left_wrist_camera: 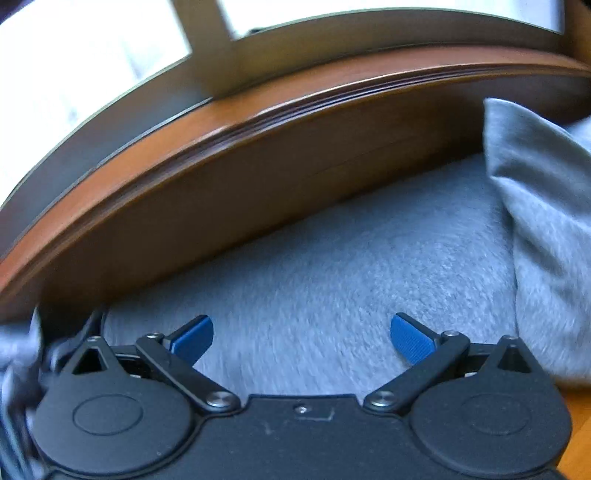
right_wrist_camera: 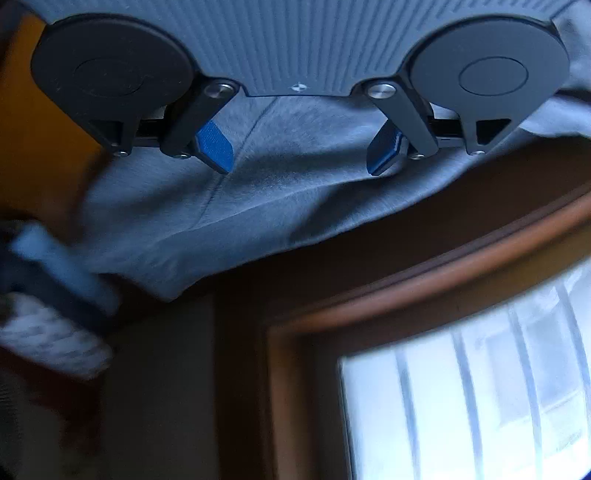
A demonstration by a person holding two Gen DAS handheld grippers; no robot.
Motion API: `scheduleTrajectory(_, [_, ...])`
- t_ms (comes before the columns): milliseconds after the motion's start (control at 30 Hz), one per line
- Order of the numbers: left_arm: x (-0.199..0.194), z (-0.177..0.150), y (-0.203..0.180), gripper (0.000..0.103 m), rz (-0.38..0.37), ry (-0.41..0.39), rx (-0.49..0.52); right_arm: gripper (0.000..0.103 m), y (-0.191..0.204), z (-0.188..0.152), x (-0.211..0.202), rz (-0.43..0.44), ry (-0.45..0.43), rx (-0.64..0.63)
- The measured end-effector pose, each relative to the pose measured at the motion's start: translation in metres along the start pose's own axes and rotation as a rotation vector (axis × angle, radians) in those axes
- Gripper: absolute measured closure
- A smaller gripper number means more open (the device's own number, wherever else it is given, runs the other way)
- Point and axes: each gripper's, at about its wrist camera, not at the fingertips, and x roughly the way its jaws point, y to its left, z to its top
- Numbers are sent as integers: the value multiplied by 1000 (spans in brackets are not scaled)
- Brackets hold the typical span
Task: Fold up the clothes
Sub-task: 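Lift the sleeve across the sweatshirt body and open the right gripper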
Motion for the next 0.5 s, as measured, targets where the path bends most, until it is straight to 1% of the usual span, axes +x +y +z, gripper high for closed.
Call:
scheduleTrajectory(67, [-9,-3,-10,0,47,30,-45,26,-6,-3,23,42,70,-62])
scheduleTrajectory(133, [-20,-7,-24,0,75,59,-74,25,-16,-10,32,52,99,-156])
scheduleTrajectory(167, [-25,-9,-30,0,79,74,-90,23,-20,-14,35,56,111,-205])
scheduleTrajectory(267, [-43,-18,-49,0,18,120,-150,22,-42,-6,39,93,149,-243])
scheduleTrajectory(300, [-49,-22,-56,0,-4,132,-169,22,-49,-3,41,82,157,-265])
scheduleTrajectory(333, [-56,-26,-64,0,-25,141,-181,19,-56,1,43,51,159,-288])
scheduleTrajectory(367, [-63,-30,-72,0,-46,148,-188,11,-63,5,46,18,162,-292])
scheduleTrajectory(400, [-68,-33,-80,0,-67,154,-192,7,-76,9,51,0,171,-273])
scheduleTrajectory(433, [-74,-36,-87,0,-90,160,-193,7,-90,13,56,3,184,-236])
scheduleTrajectory(500, [-83,-42,-96,0,-132,175,-200,7,-109,19,63,-4,193,-202])
